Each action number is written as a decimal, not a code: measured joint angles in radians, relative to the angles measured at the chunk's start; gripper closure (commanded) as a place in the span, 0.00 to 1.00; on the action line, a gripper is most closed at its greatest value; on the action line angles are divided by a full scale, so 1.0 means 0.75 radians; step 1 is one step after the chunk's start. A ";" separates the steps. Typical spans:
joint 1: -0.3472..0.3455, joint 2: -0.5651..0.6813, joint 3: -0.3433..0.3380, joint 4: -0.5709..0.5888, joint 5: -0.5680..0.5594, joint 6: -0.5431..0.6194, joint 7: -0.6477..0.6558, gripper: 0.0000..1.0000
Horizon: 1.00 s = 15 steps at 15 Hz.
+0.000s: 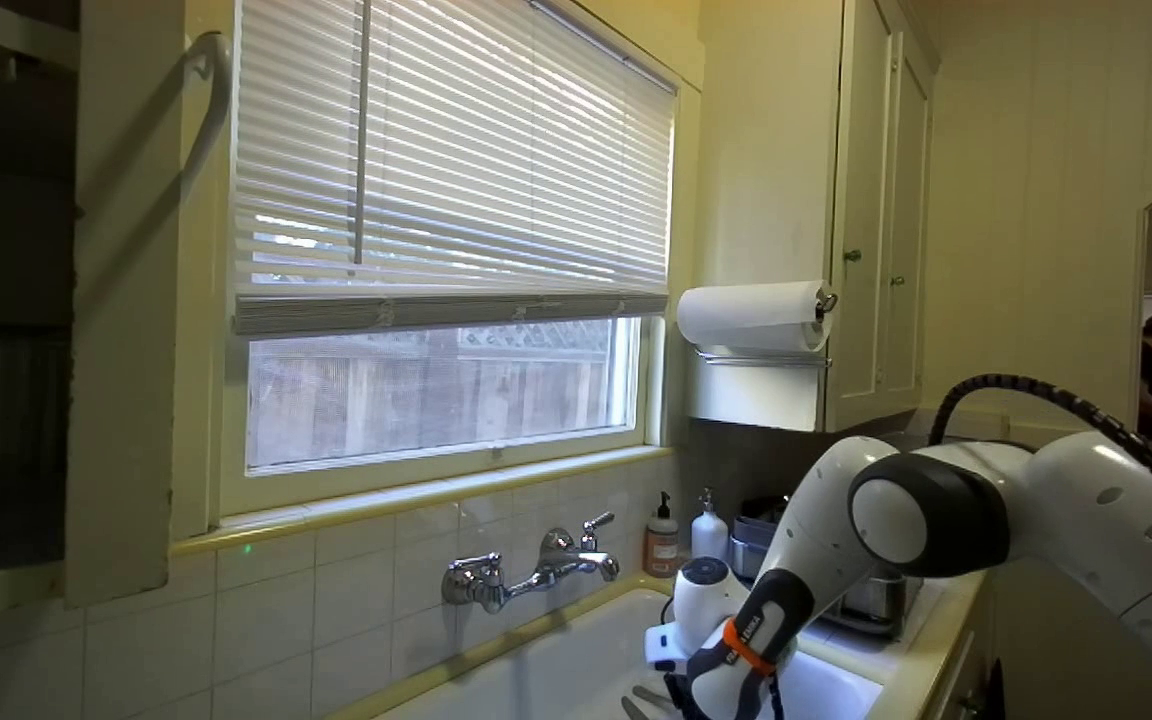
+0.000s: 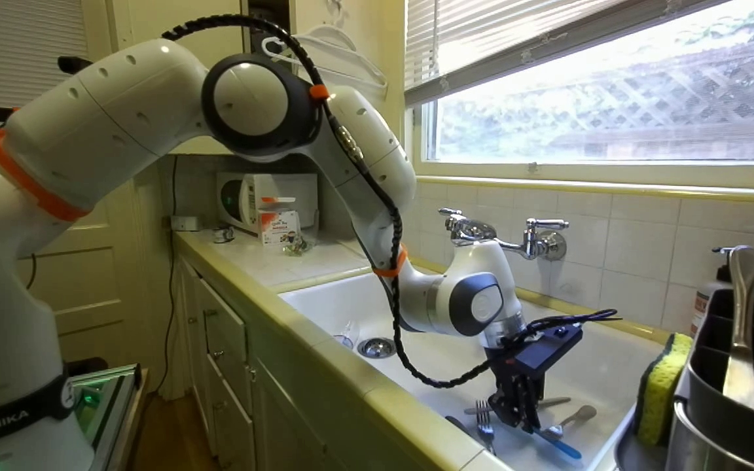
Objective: Put the silver fork from the sink on the dishrack.
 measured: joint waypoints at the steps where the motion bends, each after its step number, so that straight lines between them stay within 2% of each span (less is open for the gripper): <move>1: -0.009 -0.042 0.000 -0.070 0.000 0.085 0.007 0.95; 5: -0.030 -0.215 -0.052 -0.357 -0.002 0.381 0.084 0.95; 9: -0.005 -0.356 -0.144 -0.601 -0.007 0.593 0.135 0.95; 12: 0.071 -0.415 -0.240 -0.674 -0.006 0.609 0.151 0.95; 13: 0.086 -0.421 -0.250 -0.679 -0.006 0.605 0.151 0.95; 15: 0.079 -0.426 -0.215 -0.673 -0.006 0.548 0.157 0.95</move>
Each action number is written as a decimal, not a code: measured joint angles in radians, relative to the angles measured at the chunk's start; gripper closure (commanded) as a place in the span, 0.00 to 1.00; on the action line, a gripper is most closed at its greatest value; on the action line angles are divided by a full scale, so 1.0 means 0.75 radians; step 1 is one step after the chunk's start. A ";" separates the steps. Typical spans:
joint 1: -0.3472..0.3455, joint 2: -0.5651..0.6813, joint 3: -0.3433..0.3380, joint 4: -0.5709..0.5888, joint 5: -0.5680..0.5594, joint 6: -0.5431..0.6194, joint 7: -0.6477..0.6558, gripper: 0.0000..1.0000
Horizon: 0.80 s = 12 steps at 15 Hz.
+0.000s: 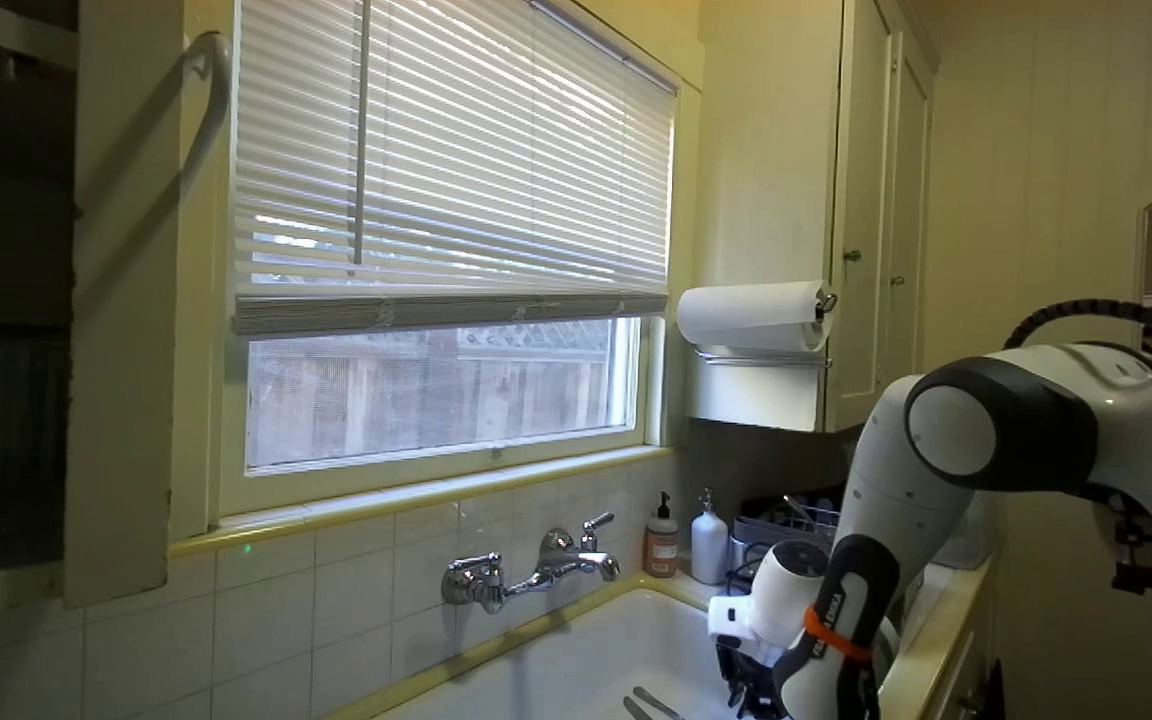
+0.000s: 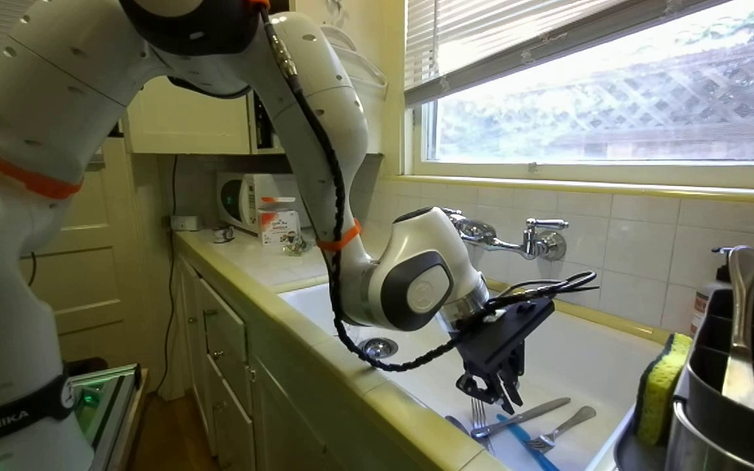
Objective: Put the silver fork from the sink on the dishrack.
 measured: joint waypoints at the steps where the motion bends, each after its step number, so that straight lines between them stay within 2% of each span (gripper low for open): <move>1: -0.012 -0.005 0.033 0.013 0.006 -0.067 0.014 0.95; 4: -0.109 -0.029 0.215 0.108 0.061 -0.367 0.014 0.95; 5: -0.161 -0.032 0.291 0.159 0.107 -0.478 -0.021 0.56; 6: -0.206 -0.031 0.350 0.217 0.159 -0.593 -0.063 0.55; 7: -0.235 -0.027 0.383 0.275 0.202 -0.692 -0.108 0.48; 8: -0.248 -0.021 0.392 0.332 0.232 -0.784 -0.141 0.66; 10: -0.230 -0.002 0.366 0.414 0.236 -0.924 -0.139 0.50; 11: -0.222 0.009 0.359 0.435 0.236 -0.943 -0.137 0.22; 12: -0.216 0.019 0.356 0.444 0.236 -0.947 -0.135 0.22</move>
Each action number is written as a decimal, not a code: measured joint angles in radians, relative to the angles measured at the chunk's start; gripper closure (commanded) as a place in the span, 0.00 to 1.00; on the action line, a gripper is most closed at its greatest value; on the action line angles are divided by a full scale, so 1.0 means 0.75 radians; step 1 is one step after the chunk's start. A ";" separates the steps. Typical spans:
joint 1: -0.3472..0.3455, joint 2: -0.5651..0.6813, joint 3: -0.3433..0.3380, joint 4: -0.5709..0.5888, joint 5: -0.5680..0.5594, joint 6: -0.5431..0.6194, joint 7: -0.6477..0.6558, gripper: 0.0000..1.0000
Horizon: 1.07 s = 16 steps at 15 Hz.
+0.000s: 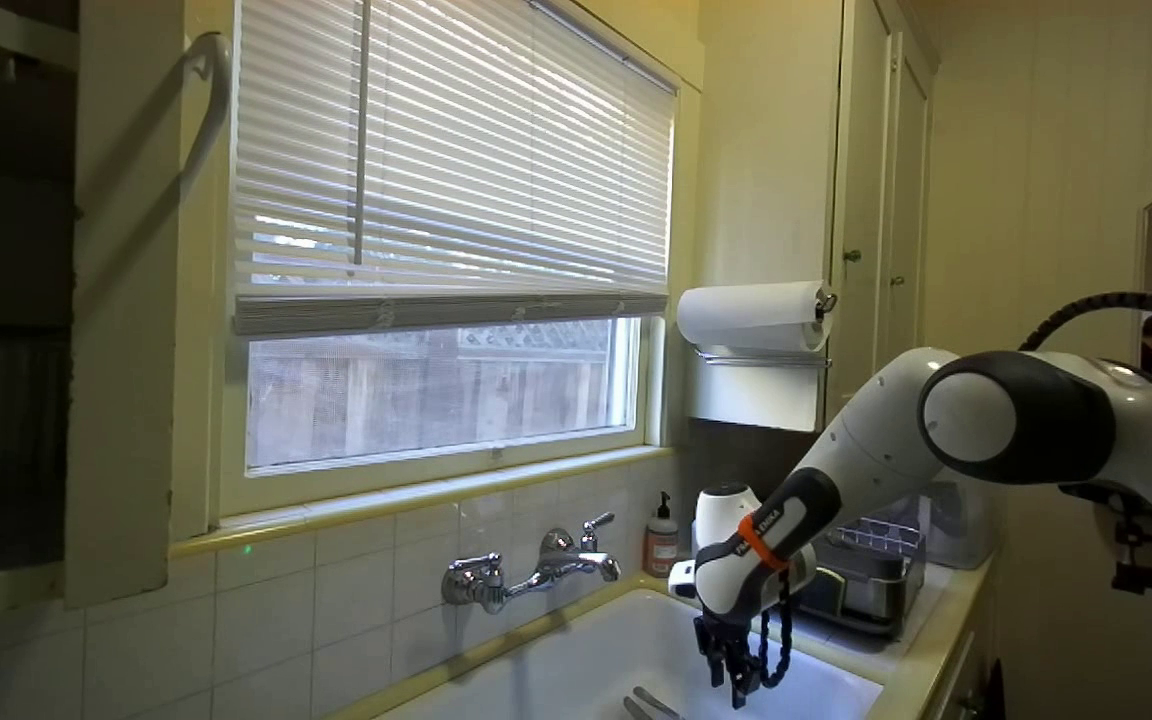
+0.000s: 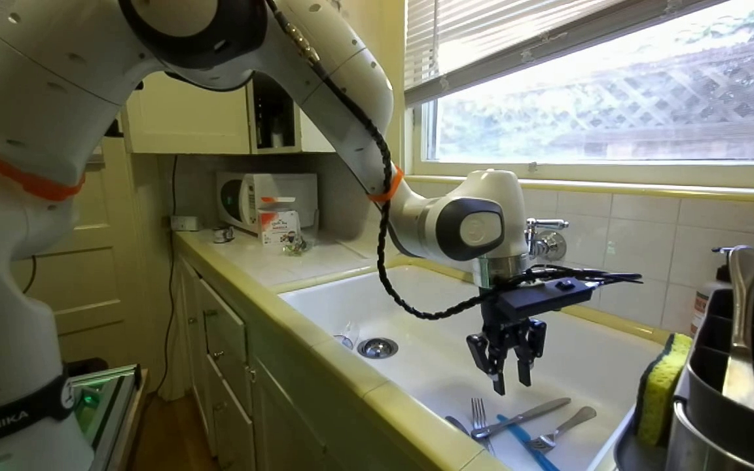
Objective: Put the silver fork from the sink on the dishrack.
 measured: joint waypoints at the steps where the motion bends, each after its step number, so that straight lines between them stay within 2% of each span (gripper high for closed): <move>1: 0.004 0.004 -0.002 0.001 0.000 0.001 0.000 0.19; 3: 0.012 0.011 -0.008 0.012 0.000 0.000 0.000 0.04; 4: 0.019 0.023 -0.016 0.034 -0.001 -0.008 -0.001 0.00; 12: 0.061 0.280 -0.049 0.433 -0.001 -0.297 0.001 0.00; 16: 0.074 0.429 -0.050 0.651 0.072 -0.470 0.130 0.01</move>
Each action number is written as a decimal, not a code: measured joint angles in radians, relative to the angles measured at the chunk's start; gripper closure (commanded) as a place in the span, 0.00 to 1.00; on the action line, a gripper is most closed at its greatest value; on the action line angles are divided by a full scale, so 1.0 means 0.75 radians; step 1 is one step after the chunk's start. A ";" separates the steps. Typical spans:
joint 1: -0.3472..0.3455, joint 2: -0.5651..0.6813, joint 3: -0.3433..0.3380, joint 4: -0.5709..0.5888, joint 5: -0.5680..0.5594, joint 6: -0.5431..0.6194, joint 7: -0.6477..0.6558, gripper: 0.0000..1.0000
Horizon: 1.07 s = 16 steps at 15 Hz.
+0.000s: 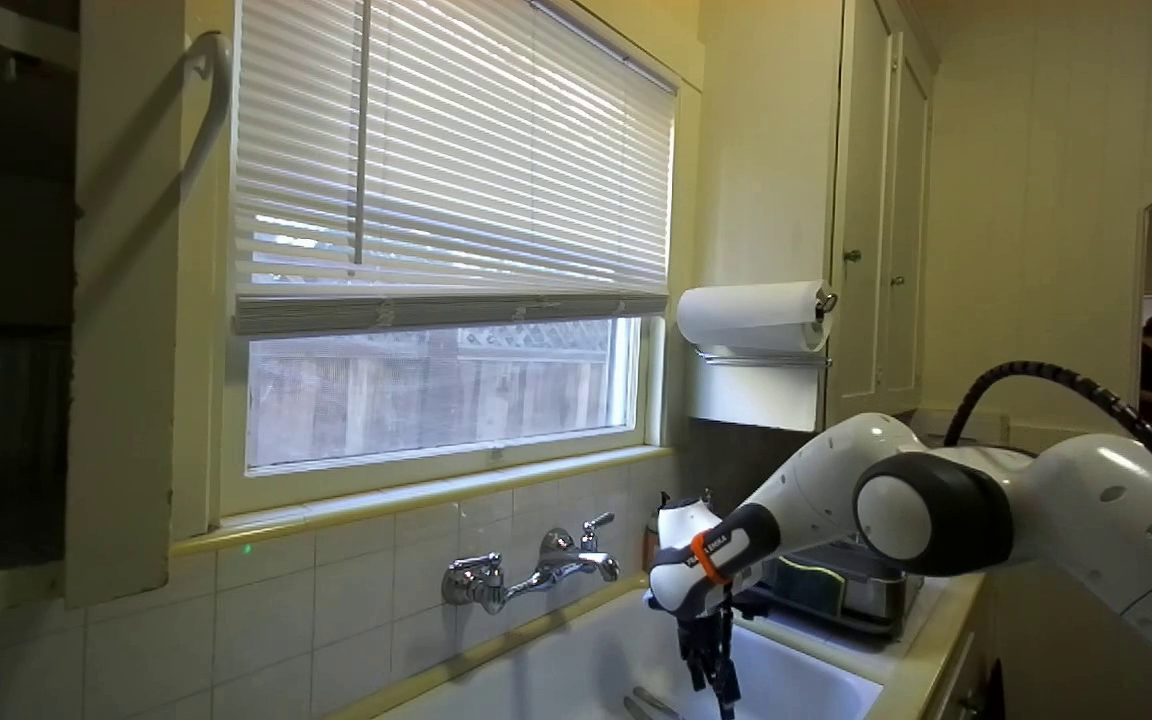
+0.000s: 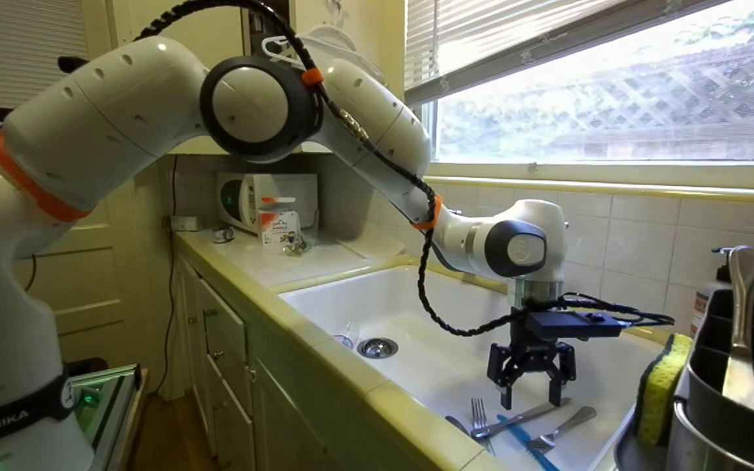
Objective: Put the silver fork from the sink on the dishrack.
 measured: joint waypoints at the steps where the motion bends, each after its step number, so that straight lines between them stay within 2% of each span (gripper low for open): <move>1: 0.001 0.034 0.001 0.057 0.027 -0.028 0.050 0.00; 7: -0.002 0.143 -0.001 0.265 0.130 -0.055 0.385 0.00; 11: -0.001 0.158 -0.028 0.294 0.124 -0.034 0.627 0.00; 14: 0.005 0.158 -0.046 0.294 0.123 -0.034 0.665 0.00; 16: -0.001 0.157 -0.038 0.296 0.148 -0.034 0.749 0.00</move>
